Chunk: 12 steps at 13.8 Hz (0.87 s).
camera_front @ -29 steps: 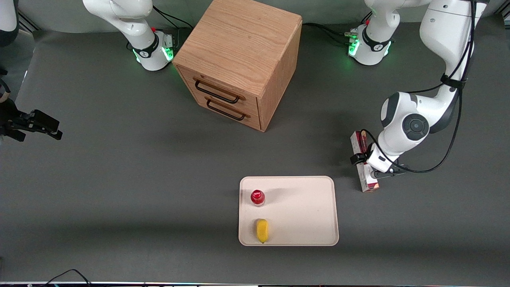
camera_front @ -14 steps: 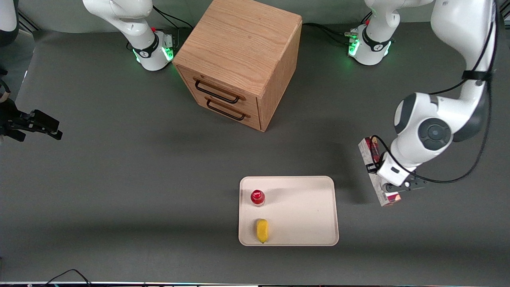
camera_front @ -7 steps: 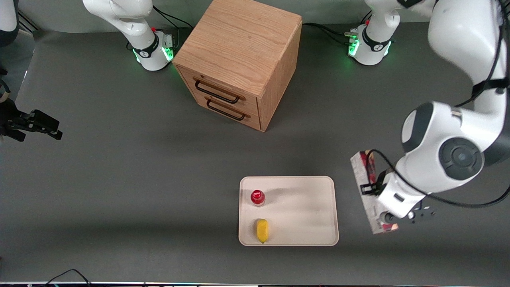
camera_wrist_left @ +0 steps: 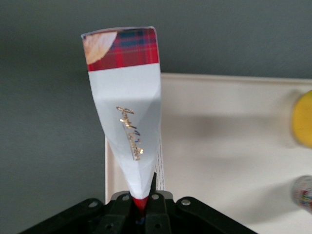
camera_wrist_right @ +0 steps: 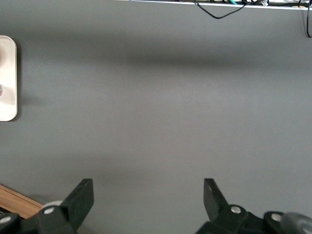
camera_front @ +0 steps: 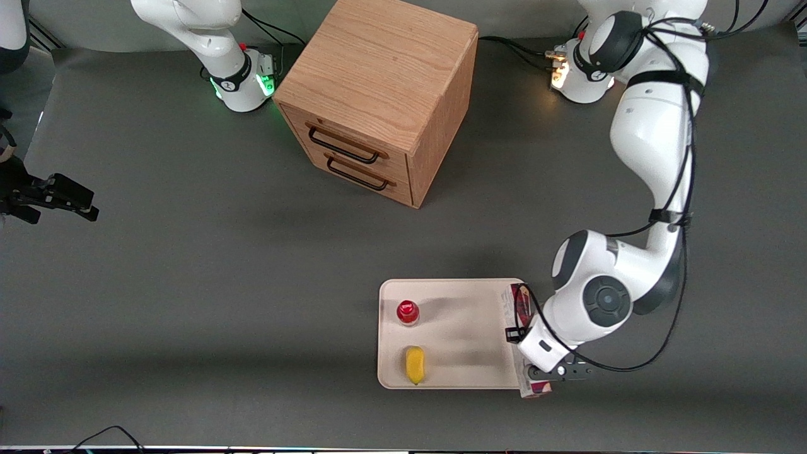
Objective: Place red cookie box on tray
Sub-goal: 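Carry the cookie box onto the white tray and lower it, then open the left gripper and withdraw it from the tray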
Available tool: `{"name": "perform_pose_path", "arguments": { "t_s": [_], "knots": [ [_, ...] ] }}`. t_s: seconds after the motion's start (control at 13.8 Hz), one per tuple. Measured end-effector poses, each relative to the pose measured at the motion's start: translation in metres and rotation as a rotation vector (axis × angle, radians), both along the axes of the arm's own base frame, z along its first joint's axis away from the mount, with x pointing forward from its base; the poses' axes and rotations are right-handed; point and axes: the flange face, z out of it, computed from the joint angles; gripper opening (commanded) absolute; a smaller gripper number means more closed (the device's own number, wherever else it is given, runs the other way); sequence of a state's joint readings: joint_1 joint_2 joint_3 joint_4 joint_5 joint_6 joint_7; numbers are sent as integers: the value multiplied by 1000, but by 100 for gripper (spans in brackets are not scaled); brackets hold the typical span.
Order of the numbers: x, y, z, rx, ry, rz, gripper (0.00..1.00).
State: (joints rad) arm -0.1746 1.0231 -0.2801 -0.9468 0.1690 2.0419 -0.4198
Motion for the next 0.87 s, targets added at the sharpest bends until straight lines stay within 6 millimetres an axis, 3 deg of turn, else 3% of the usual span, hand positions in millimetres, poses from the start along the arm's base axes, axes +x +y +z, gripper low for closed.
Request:
{"name": "perform_pose_path", "arguments": {
  "t_s": [0.14,0.22,0.29,0.65,0.8,0.87],
  "knots": [
    [-3,-4,-20,6,25,-6,0],
    [-5,-6,-23,8,29,-9,27],
    [-6,-8,-24,10,30,-12,99],
    [-3,-11,-25,39,-31,-35,100],
    [0,-8,-14,42,-56,-30,100],
    [3,-1,0,41,-72,-21,100]
  ]
}}
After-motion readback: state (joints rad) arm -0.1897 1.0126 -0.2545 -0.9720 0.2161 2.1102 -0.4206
